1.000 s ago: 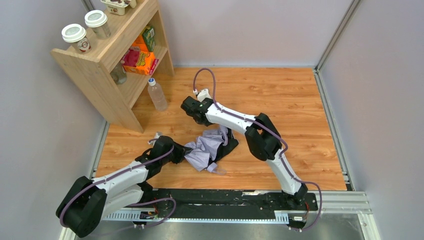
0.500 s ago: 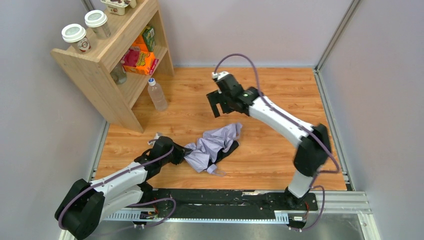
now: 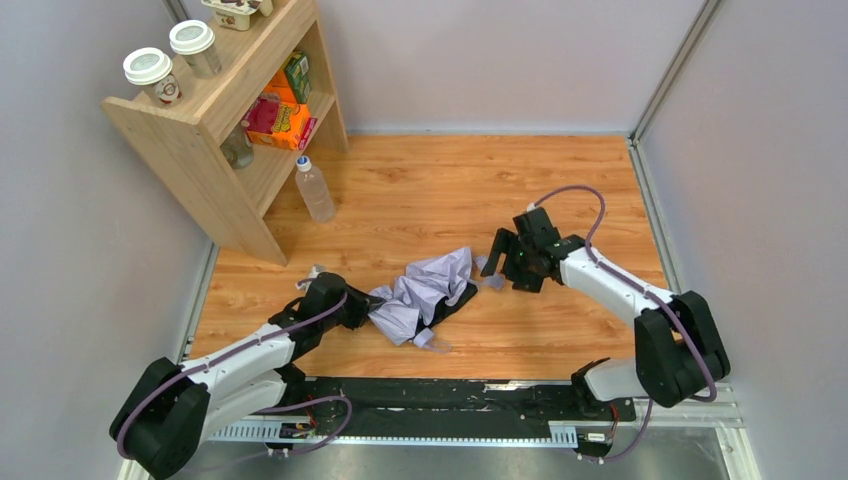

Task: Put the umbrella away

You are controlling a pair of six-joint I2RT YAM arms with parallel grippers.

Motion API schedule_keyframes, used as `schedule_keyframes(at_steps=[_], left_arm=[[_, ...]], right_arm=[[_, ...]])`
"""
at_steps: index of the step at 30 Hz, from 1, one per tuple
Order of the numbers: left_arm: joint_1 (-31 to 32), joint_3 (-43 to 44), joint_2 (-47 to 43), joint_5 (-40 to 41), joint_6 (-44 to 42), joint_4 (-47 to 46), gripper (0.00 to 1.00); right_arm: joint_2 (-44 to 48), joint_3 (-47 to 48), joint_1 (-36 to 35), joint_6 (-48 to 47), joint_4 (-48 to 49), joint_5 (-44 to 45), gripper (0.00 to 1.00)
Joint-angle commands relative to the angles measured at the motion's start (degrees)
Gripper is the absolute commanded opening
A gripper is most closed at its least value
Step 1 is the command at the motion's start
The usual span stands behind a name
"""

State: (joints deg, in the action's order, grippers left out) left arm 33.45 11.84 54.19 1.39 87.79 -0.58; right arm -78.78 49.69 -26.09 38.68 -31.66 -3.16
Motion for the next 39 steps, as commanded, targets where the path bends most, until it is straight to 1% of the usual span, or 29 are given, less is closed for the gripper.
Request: schedule_keyframes(at_steps=[1,3,4,7,8,9,11,13,14,15,17,18,20,22,24,27,30,31,32,34,35,37,38,39], left_arm=[[0.5,-0.4,0.0,0.1,0.5,4.4,0.0],[0.5,-0.2,-0.3,0.0,0.3,5.0,0.0],[0.5,-0.1,-0.5,0.1,0.2,5.3,0.0],[0.5,-0.3,-1.0,0.3,0.1,5.3,0.0],[0.5,-0.2,-1.0,0.2,0.1,5.2,0.0],[0.5,-0.2,-1.0,0.2,0.0,5.2,0.0],[0.5,-0.2,-1.0,0.0,0.0,5.1,0.0],[0.5,-0.4,-1.1,-0.1,0.1,5.0,0.0],[0.5,-0.5,-1.1,-0.1,0.0,5.1,0.0],[0.5,-0.4,-1.2,-0.1,-0.1,5.3,0.0],[0.5,-0.5,-1.3,0.1,0.1,5.6,0.0],[0.5,-0.4,-1.5,0.2,0.0,5.4,0.0],[0.5,-0.2,-1.4,0.4,0.1,5.3,0.0],[0.5,-0.1,-1.4,0.4,0.1,5.2,0.0],[0.5,-0.1,-1.3,0.4,0.0,5.2,0.0],[0.5,-0.1,-1.0,0.3,0.1,5.2,0.0],[0.5,0.0,-1.5,0.2,-0.1,5.8,0.0],[0.5,0.1,-1.8,0.4,-0.2,6.4,0.0],[0.6,0.2,-1.9,0.5,-0.2,6.4,0.0],[0.5,0.0,-2.4,0.7,-0.2,6.6,0.0],[0.5,0.1,-2.4,0.7,-0.2,6.6,0.0],[0.5,0.2,-2.3,0.6,-0.2,6.6,0.0],[0.5,0.2,-2.3,0.6,-0.2,6.6,0.0],[0.5,0.3,-2.2,0.6,-0.2,6.5,0.0]], right_arm=[[-1.4,-7.1,0.2,16.2,14.0,-9.1,0.8],[-2.6,-9.3,-0.3,18.6,17.1,-9.7,0.77],[-3.4,-9.7,-0.8,17.7,19.5,-10.5,0.75],[-7.3,-6.7,-2.7,8.3,20.2,-10.9,0.73],[-8.2,-6.3,-3.4,4.5,21.4,-12.7,0.68],[-8.8,-6.4,-3.8,2.9,23.5,-14.2,0.62],[-8.7,-8.3,-4.4,0.7,29.5,-16.5,0.33],[-7.5,-6.3,-4.7,0.0,25.4,-14.2,0.08],[-6.4,-4.1,-5.4,-0.5,21.1,-11.9,0.02],[-5.2,-1.7,-6.6,-1.2,15.7,-8.4,0.0],[-2.8,4.9,-10.5,-2.1,4.3,2.3,0.0],[-2.5,7.8,-12.8,-1.7,-1.2,9.6,0.0],[-2.5,13.6,-16.6,1.1,-12.0,18.6,0.0],[-2.3,17.4,-21.4,3.4,-17.0,25.8,0.0],[-1.9,18.9,-25.0,6.2,-19.5,31.8,0.0],[-2.4,20.9,-27.0,10.4,-23.6,39.3,0.0],[-2.6,22.5,-27.2,13.5,-28.6,43.4,0.01],[-2.0,22.1,-27.2,13.6,-28.4,44.0,0.01],[-0.9,21.0,-27.2,13.4,-27.4,44.5,0.0],[1.7,17.7,-27.1,11.7,-23.0,44.3,0.0],[3.0,15.6,-27.1,9.0,-19.2,42.8,0.04],[4.2,13.2,-27.1,7.3,-16.2,41.3,0.19],[4.3,12.5,-26.8,5.8,-14.8,39.2,0.22],[3.9,12.3,-26.6,5.3,-14.7,38.3,0.22]])
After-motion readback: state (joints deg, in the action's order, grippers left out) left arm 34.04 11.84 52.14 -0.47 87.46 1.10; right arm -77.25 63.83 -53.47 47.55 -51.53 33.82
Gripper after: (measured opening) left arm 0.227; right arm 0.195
